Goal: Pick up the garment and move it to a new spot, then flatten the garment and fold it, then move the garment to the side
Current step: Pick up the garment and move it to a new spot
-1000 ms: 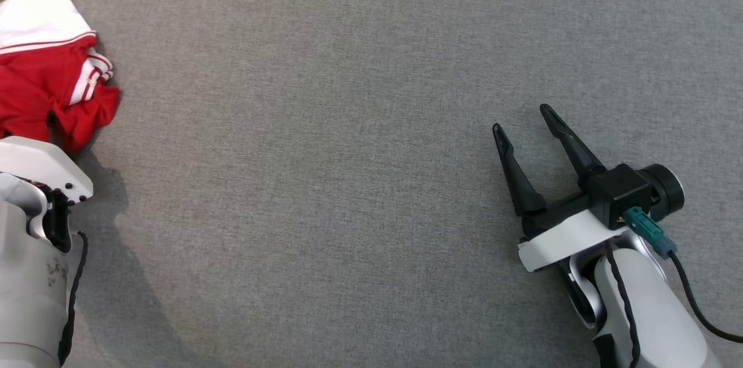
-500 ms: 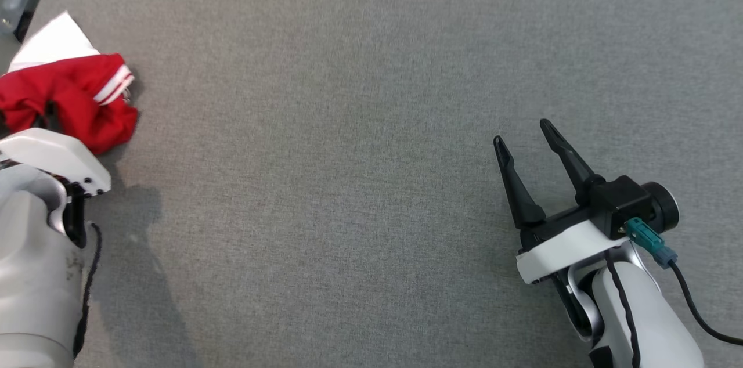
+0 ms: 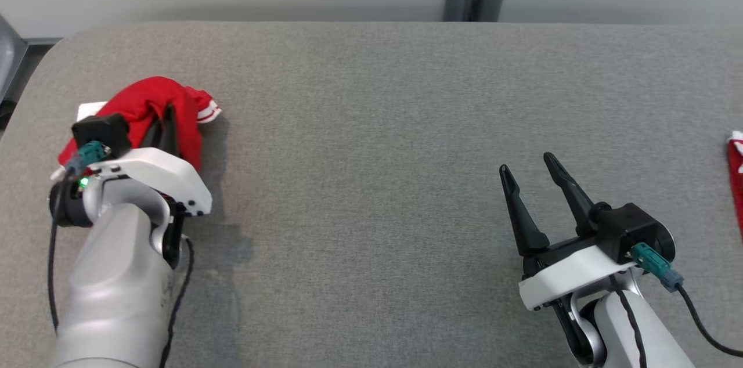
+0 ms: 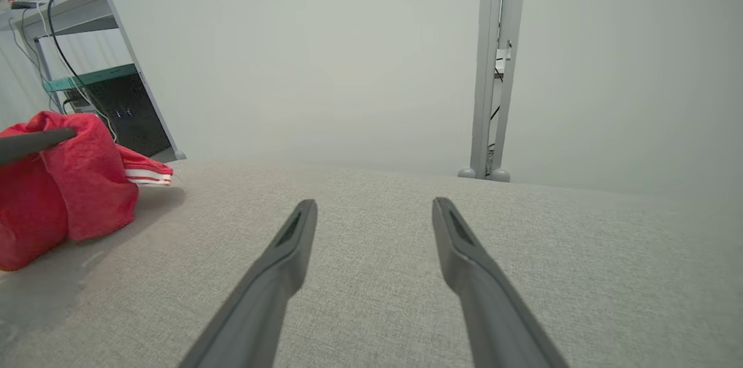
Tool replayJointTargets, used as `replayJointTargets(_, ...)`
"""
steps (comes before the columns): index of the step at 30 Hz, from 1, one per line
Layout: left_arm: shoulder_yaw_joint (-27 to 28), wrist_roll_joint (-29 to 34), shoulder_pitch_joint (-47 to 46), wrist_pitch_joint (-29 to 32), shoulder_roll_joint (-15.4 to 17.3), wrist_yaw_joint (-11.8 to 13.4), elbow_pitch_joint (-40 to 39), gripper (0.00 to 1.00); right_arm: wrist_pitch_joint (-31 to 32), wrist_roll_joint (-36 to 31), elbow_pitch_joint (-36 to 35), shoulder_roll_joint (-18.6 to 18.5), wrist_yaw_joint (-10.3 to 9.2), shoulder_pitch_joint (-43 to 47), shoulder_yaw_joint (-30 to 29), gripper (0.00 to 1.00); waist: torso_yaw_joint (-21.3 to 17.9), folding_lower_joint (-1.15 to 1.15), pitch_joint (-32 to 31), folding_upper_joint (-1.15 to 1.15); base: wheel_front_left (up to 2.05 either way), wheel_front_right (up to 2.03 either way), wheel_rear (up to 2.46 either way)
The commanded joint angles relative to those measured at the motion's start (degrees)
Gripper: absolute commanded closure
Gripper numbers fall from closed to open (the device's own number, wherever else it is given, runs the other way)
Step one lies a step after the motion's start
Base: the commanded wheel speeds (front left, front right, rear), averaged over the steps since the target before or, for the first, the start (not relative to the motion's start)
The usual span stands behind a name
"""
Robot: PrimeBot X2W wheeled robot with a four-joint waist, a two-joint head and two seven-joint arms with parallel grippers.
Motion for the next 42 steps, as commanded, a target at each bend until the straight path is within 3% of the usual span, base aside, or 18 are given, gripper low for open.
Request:
replayJointTargets(1,-1.02,0.44,2.17,-0.29,-0.94,-0.49,-1.83,1.0,-0.28,0.64,-0.05,-0.26,-0.01,0.86,-0.1,0.0,-2.77,0.0,-2.16,0.0,0.0,0.0,0.0)
replayJointTargets(7,-5.75,-0.99,7.36,-0.32,-2.98,-1.28,-7.86,1.0,-0.28,1.63,0.18,-0.22,-0.02,2.17,-0.14,0.0,-7.44,0.0,-3.66,0.0,0.0,0.0,0.0)
replayJointTargets(13,-21.93,-10.6,9.75,-0.32,-3.03,-1.73,-14.27,1.0,-0.29,1.55,0.66,-0.25,-0.02,2.8,-0.78,0.0,-11.32,0.0,-3.73,0.0,0.0,0.0,0.0)
replayJointTargets(19,-36.05,-17.93,11.06,-0.18,-2.94,2.98,-21.19,1.0,-0.29,1.84,0.61,-0.23,-0.01,2.45,-1.12,0.0,-12.96,0.0,-3.29,0.0,0.0,0.0,0.0)
replayJointTargets(26,-43.21,-20.82,12.63,-0.28,-2.97,6.48,-22.93,1.0,-0.29,2.04,0.28,-0.23,-0.01,2.38,-1.63,0.0,-12.87,0.0,-2.76,0.0,0.0,0.0,0.0)
replayJointTargets(27,-43.28,-20.61,12.86,-0.29,-2.97,6.91,-23.38,0.89,-0.29,2.02,0.33,-0.25,-0.01,2.44,-1.8,0.0,-12.67,0.0,-2.74,0.0,0.0,0.0,0.0)
replayJointTargets(28,-43.28,-20.61,12.86,-0.29,-2.97,6.91,-23.38,0.89,-0.29,2.02,0.33,-0.25,-0.01,2.44,-1.8,0.0,-12.67,0.0,-2.74,0.0,0.0,0.0,0.0)
replayJointTargets(29,-42.98,-20.23,13.32,-0.3,-2.97,7.35,-23.99,0.63,-0.29,1.99,0.44,-0.25,-0.02,2.46,-2.01,0.0,-12.42,0.0,-2.8,0.0,0.0,0.0,0.0)
replayJointTargets(30,-42.44,-19.88,14.08,-0.3,-2.98,7.86,-24.44,0.1,-0.29,1.97,0.59,-0.23,-0.01,2.44,-2.12,0.0,-12.2,0.0,-2.91,0.0,0.0,0.0,0.0)
replayJointTargets(31,-41.81,-19.15,14.74,-0.31,-2.97,8.33,-25.06,0.0,-0.29,1.97,0.63,-0.25,-0.02,2.47,-2.22,0.0,-11.96,0.0,-3.08,0.0,0.0,0.0,0.0)
replayJointTargets(42,-26.44,-10.84,27.36,-0.32,1.78,12.58,-34.59,0.0,-0.29,2.0,1.27,-0.26,-0.01,4.58,-2.84,0.0,-9.96,0.0,-6.96,0.0,0.0,0.0,0.0)
